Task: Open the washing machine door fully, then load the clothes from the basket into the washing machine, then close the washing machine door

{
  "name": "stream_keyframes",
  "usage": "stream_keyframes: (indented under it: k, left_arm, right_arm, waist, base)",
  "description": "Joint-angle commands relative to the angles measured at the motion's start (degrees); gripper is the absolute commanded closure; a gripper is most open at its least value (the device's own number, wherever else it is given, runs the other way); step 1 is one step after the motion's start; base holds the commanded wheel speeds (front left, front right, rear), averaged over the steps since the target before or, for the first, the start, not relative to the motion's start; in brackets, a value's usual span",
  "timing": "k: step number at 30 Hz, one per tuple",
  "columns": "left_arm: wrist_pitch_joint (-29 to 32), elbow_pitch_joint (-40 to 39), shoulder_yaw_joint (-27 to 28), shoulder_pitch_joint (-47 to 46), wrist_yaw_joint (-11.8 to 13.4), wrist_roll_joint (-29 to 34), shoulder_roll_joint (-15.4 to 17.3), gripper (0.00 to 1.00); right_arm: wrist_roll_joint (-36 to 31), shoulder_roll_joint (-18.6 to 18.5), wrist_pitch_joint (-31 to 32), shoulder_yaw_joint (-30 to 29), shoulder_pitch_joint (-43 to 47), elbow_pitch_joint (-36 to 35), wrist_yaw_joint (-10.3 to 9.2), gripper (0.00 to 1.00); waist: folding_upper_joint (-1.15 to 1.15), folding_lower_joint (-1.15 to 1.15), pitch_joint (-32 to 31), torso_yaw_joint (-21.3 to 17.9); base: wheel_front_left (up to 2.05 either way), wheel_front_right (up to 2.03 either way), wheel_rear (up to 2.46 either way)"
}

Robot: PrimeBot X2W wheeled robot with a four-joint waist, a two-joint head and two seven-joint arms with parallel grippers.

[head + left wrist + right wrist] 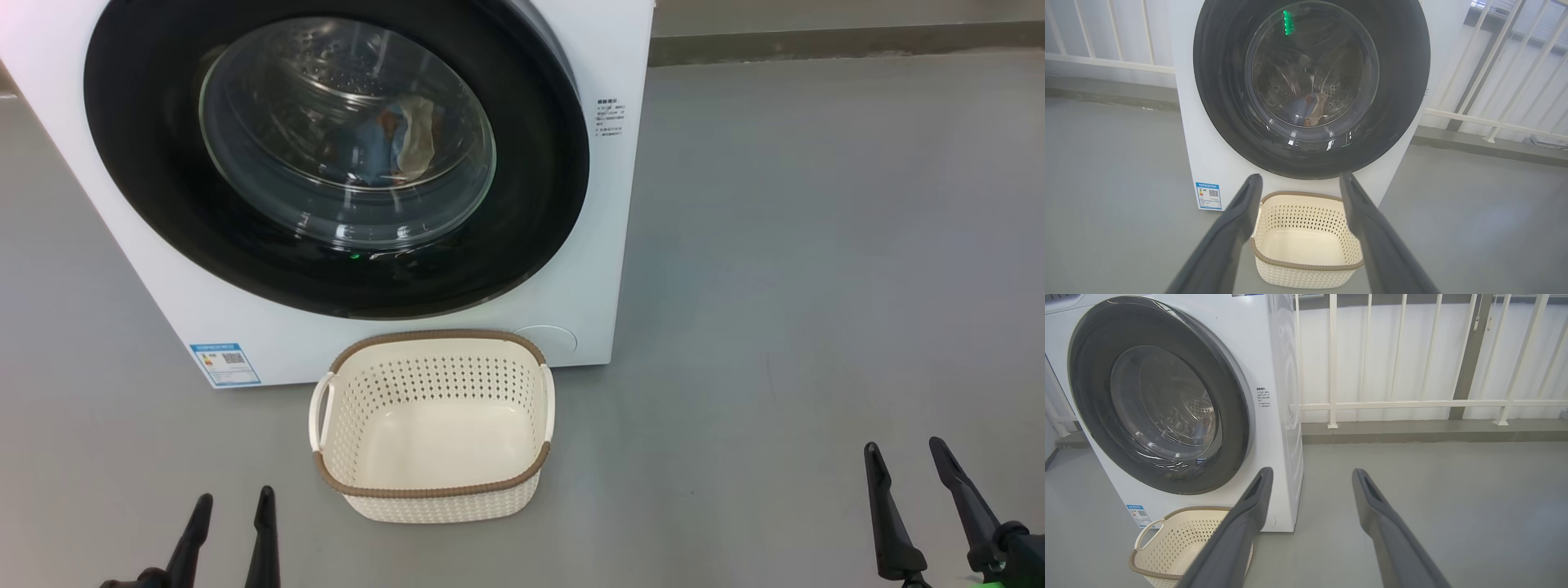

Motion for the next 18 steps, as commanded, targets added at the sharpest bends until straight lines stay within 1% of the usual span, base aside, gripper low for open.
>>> stream_keyframes:
  k: [1, 12, 13, 18]
  left_arm:
    - [-0.37, -1.62, 1.84, -1.08, -0.09, 0.05, 1.12, 0.00]
    - [-0.37, -1.95, 2.21, -1.09, -0.09, 0.45, 0.98, 0.00]
    - [0.00, -0.31, 0.14, 0.00, 0.00, 0.10, 0.38, 1.00]
    - [0.08, 2.74, -0.40, 0.86, 0.00, 0.10, -1.08, 1.00]
  right_arm:
    - [-0.46, -0.56, -0.25, 1.54, -1.10, -1.20, 0.02, 0.00]
    - [-0.47, -0.39, -0.25, 1.75, -1.23, -1.32, 0.02, 0.00]
    - [-0.01, 0.25, 0.01, 0.11, 0.00, 0.00, 0.00, 1.00]
    - [0.06, 1.08, 0.04, 0.08, 0.05, 3.67, 0.00, 1.00]
  waist:
    - [0.00, 0.00, 0.03, 0.03]
    - [0.00, 0.00, 0.14, 0.24]
    - [0.00, 0.00, 0.15, 0.25]
    - [0.00, 0.00, 0.17, 0.26]
  base:
    - [0.00, 0.00, 0.00]
    - [0.00, 0.00, 0.00]
    - [0.00, 0.00, 0.00]
    - [0.00, 0.00, 0.00]
